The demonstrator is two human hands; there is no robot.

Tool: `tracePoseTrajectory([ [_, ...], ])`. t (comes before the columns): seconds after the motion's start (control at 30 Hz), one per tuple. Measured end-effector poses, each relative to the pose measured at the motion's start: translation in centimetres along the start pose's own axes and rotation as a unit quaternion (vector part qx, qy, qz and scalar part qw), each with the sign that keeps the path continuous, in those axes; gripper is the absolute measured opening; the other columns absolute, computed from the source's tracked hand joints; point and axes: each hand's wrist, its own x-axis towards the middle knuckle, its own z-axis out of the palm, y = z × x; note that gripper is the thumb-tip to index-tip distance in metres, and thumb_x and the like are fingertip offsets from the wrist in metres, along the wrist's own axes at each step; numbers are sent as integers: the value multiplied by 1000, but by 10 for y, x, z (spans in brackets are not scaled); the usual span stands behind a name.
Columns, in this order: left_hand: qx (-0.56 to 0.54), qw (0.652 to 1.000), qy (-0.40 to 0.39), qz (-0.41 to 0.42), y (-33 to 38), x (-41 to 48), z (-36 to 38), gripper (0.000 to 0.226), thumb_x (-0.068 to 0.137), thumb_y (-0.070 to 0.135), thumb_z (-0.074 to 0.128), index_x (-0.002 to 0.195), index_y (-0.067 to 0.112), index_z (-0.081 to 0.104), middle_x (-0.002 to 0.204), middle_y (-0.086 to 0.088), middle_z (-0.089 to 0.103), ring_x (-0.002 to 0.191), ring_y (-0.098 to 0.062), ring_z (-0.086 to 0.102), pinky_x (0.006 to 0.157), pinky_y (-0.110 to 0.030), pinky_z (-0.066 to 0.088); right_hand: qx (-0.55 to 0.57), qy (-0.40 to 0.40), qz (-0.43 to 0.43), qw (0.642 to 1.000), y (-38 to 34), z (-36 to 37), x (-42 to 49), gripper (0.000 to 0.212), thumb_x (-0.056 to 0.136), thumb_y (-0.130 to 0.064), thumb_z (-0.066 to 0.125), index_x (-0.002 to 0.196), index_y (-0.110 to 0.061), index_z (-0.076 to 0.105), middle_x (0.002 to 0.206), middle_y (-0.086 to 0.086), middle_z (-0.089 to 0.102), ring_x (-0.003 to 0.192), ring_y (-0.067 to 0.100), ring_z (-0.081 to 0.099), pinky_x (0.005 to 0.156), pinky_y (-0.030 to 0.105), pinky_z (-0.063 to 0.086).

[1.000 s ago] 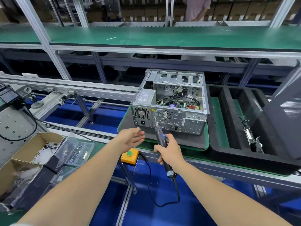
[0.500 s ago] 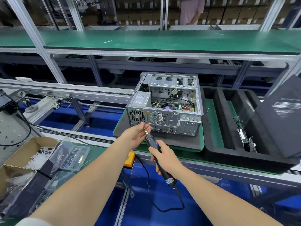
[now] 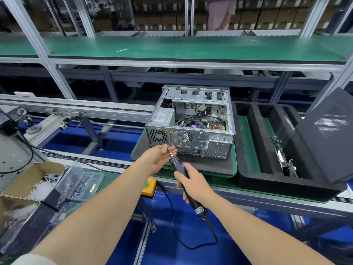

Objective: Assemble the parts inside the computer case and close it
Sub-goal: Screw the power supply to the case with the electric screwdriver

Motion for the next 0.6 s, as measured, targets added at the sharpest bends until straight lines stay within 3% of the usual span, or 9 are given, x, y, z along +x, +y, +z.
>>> tracePoseTrajectory([
  [0.1,28,999,11,-11,2,0,0,25,109,10,42,129,-2,50,110,-13,71,97,-22,70,80,-31,54,-19,7,-2,1000,-3,1,-1,28,104,-42,55,131,-37,48,90,7,72,48,24,61,46,32,55],
  [0.27,64,996,27,-57,8,3,-5,18,106,23,52,106,8,62,95,-6,79,106,-22,68,104,-41,46,82,-36,37,995,-14,0,-2,20,105,-40,56,125,-40,52,90,9,73,51,26,60,46,33,52],
  [0.43,-17,997,15,-77,18,4,1,26,104,29,56,90,12,70,86,-2,78,96,-19,68,92,-41,51,187,-51,78,978,-34,8,7,21,105,-40,56,124,-30,53,85,11,72,52,27,59,48,33,52],
  [0.6,-120,987,1,-103,29,17,-1,15,103,16,56,98,6,67,92,-1,74,95,-18,68,104,-37,48,247,-35,101,963,-50,29,22,24,101,-38,64,121,-28,54,84,12,68,57,25,61,54,36,54],
])
